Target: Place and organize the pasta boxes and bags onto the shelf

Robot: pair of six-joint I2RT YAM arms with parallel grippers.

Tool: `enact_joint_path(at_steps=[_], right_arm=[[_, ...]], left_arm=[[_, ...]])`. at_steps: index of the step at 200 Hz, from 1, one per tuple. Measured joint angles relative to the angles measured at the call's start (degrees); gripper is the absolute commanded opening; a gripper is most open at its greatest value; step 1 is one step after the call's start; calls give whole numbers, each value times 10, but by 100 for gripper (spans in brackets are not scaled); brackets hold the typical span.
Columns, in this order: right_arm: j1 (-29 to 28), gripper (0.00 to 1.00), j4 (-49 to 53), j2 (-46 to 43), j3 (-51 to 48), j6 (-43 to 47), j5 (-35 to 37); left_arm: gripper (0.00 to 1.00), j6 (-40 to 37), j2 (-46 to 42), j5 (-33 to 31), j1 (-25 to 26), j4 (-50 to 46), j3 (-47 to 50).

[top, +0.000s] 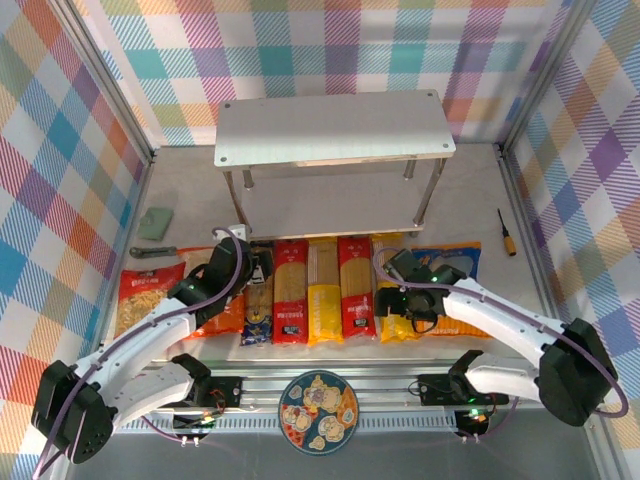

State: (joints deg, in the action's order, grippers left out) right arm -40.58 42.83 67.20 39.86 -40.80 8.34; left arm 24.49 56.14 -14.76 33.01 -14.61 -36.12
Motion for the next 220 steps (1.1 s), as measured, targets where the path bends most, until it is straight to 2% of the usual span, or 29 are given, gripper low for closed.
enact_joint_path(at_steps=[54,220], right_arm=[[-2,93,-7,70,10,1,7],[-4,98,0,178,61,26,6]], left_arm=[[59,2,12,7,3,4,-4],[59,2,16,6,3,12,-4]])
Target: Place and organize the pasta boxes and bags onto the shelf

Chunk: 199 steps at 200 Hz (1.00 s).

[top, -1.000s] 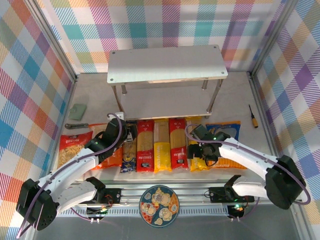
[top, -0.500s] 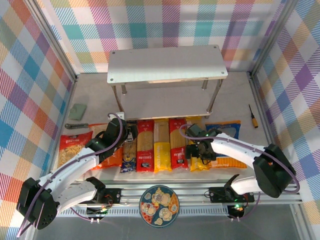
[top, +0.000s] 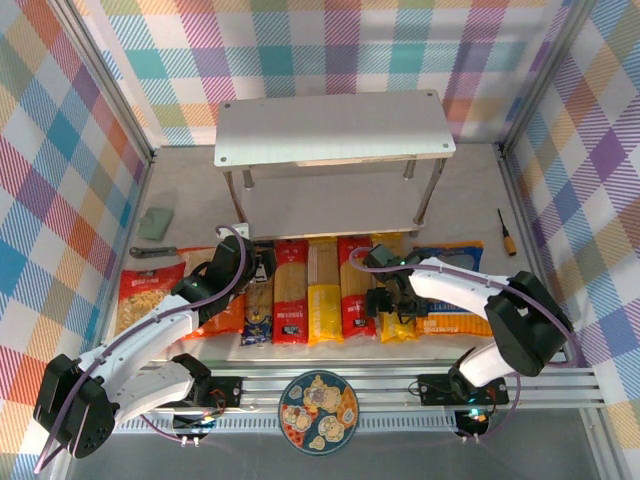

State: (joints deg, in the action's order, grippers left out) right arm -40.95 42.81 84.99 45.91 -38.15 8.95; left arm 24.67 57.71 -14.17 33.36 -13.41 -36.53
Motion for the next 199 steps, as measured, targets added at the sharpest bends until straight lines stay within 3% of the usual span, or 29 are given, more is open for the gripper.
enact_joint_path(at_steps=[74,101,156,199], right_arm=[[1,97,-16,-23,-23,-2,2],[2,93,-19,-23,-27,-2,2],[9,66,-36,-12,-35,3,-18],[10,38,-46,-16,-35,6,-41]], left_arm=[[59,0,26,0,0,1,-13],[59,0,27,1,0,1,-18],[58,0,27,1,0,1,-19],[58,0,27,0,0,1,-19]])
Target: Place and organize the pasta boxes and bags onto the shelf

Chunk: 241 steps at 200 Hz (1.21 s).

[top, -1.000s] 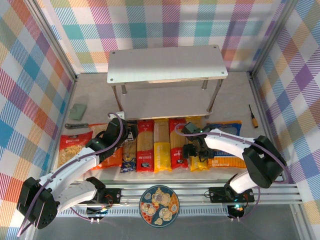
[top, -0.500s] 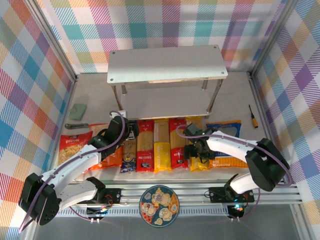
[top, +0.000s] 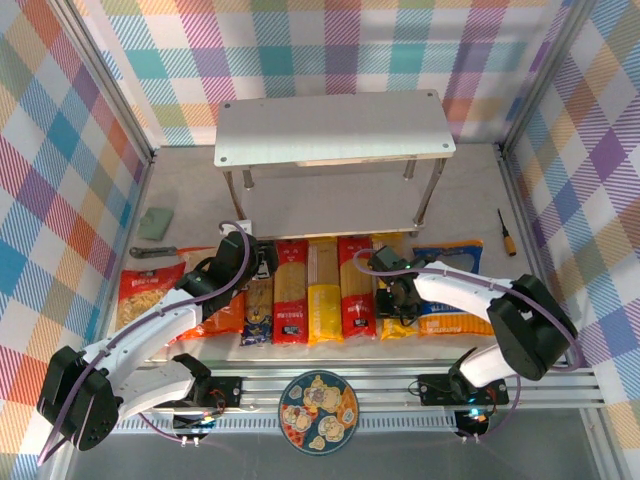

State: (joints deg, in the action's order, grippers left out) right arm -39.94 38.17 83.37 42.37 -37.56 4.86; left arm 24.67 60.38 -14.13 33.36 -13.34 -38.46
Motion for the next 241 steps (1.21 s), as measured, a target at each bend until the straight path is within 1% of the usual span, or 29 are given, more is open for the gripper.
enact_joint_path(at_steps=[34,51,96,110,150,212,241], right_arm=[[2,17,0,-16,-1,-2,-13],[2,0,0,-21,-3,-2,-13],[2,0,23,-53,-11,-1,-19],[2,0,38,-74,-19,2,-19],[1,0,83,-164,-39,10,-4],[1,0,127,-300,-42,10,30],[-4,0,149,-325,-39,14,33]], left_arm=[[56,0,0,0,0,0,0],[55,0,0,0,0,0,0],[54,0,0,0,0,0,-2],[52,0,0,-1,0,0,-4],[45,-5,4,-5,0,1,-16],[45,-5,14,-5,0,0,-16],[45,-5,14,-5,0,1,-16]])
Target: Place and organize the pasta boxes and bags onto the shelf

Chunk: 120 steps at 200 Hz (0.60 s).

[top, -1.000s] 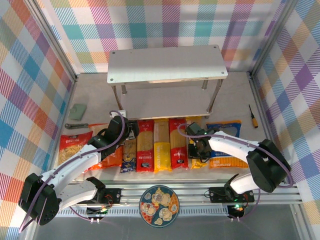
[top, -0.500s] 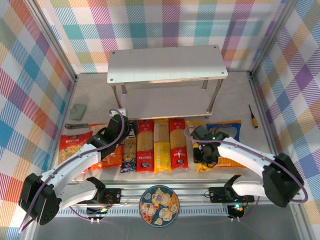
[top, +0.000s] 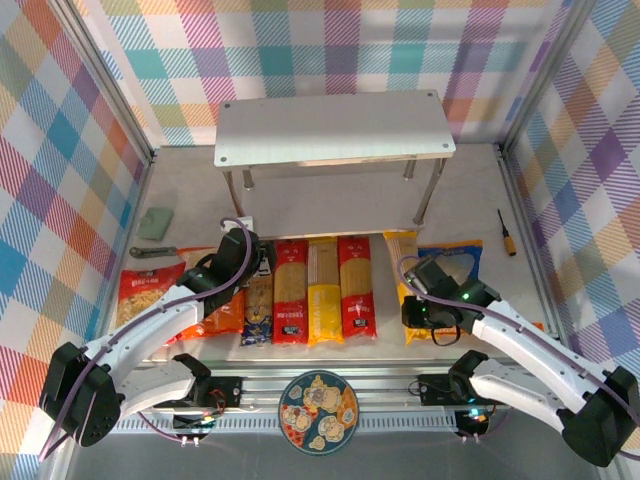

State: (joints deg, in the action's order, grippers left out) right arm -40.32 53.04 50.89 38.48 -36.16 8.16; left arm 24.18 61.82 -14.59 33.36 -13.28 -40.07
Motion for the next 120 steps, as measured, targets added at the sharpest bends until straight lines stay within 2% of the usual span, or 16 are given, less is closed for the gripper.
enact_joint_path(at_steps=[58,120], right_arm=[[-14,0,24,10,46,16,4],[4,0,-6,174,171,82,57]], left_arm=[[45,0,3,0,0,1,0],[45,0,4,0,0,1,-1]])
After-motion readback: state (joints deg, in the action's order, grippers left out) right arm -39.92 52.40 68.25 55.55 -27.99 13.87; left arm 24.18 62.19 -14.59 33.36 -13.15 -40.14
